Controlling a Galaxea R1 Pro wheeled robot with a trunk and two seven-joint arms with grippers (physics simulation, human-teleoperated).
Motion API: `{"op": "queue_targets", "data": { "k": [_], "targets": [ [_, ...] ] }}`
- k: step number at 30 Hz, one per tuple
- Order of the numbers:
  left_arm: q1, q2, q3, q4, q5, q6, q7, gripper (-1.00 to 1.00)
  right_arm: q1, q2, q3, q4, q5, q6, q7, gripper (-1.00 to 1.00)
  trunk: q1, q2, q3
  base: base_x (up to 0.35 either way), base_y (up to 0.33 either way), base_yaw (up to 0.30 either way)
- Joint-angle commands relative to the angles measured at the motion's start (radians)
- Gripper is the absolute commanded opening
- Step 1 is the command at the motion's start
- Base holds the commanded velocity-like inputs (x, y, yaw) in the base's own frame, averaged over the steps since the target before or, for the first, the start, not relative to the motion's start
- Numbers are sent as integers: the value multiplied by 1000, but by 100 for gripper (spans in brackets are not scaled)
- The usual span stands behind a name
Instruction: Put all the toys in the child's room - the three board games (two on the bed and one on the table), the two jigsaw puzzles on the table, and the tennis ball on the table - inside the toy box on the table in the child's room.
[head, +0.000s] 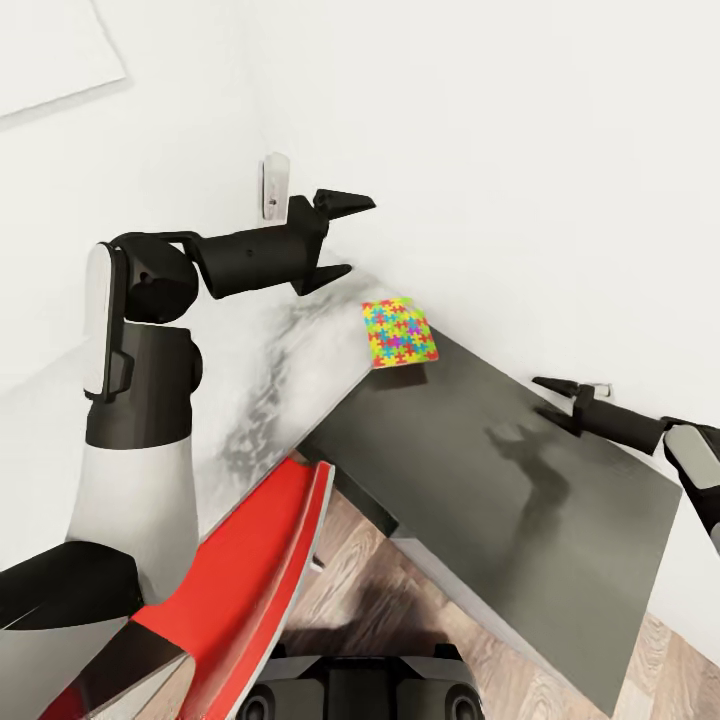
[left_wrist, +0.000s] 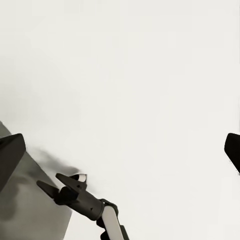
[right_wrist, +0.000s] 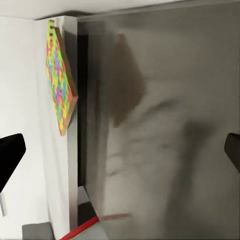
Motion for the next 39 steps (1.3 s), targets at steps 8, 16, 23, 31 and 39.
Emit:
{"op": "queue_targets", "data": {
  "k": [8,16,23,31,39],
  "targets": [
    [-6,-1,0,0,9,1,14,100,-1,2,-1,4,6,-8,4,100,1,-2,-1,0,0,290],
    [-21,-1,-1,0,9,0,19,100,-2,2,-1,12,3,-73,4,100,1,-2,-1,0,0,295],
    [-44,0,-36,2,7,1,22,100,-1,-4,-3,14,2,-105,14,100,1,-2,-1,0,0,193],
    [-60,1,-73,5,10,-1,24,100,0,-10,-4,8,4,-117,31,100,1,-2,-1,0,0,64],
    [-67,5,-84,6,11,-1,26,100,0,-17,-6,5,5,-122,37,100,1,-2,-2,0,0,23]
  ]
}}
